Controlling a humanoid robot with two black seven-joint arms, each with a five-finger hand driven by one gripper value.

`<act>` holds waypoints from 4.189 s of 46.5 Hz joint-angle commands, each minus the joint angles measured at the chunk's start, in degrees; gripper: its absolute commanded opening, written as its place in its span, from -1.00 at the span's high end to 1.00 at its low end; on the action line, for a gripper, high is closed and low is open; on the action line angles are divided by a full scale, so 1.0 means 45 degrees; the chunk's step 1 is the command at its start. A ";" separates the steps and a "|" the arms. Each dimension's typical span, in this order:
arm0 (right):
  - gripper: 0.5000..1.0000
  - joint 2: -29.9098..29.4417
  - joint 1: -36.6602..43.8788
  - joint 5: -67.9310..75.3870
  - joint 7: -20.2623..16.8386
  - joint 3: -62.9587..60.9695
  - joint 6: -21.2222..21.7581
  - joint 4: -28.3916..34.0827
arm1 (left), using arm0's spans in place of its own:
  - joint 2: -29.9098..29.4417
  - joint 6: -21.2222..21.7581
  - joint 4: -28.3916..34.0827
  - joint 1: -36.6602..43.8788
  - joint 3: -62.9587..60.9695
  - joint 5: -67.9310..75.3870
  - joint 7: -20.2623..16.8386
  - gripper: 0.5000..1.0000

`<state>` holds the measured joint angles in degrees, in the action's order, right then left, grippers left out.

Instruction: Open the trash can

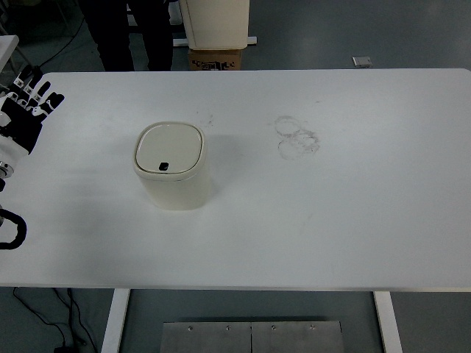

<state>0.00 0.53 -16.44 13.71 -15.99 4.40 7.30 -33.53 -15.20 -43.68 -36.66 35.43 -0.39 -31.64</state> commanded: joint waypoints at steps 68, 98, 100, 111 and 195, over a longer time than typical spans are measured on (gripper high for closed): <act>-0.97 0.0000 0.0000 0.0000 0.0000 0.0000 0.0000 -0.0001 | -0.0615 0.0195 -0.0060 -0.0994 -0.0373 0.0047 0.0332 -1.00; -0.97 0.0000 0.0000 0.0000 0.0000 0.0000 0.0000 -0.0001 | -0.1788 0.0039 -0.1309 -0.7320 -0.8495 0.0066 0.2462 -1.00; -0.97 0.0000 0.0000 0.0000 0.0000 0.0000 0.0000 -0.0001 | -0.1788 0.0020 -0.1523 -0.7867 -0.9237 0.0105 0.2462 -1.00; -0.97 0.0000 0.0000 0.0000 0.0000 0.0000 0.0000 -0.0001 | -0.1632 -0.1677 -0.2618 -1.0797 -1.2637 0.0183 0.2930 -1.00; -0.97 0.0000 0.0000 0.0000 0.0000 0.0000 0.0000 -0.0001 | -0.1182 -0.2519 -0.3458 -1.1756 -1.3362 0.1179 0.3809 -1.00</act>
<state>0.00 0.53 -16.44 13.72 -16.00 4.39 7.29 -38.83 -26.18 -59.06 -89.01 -24.62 4.27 -14.84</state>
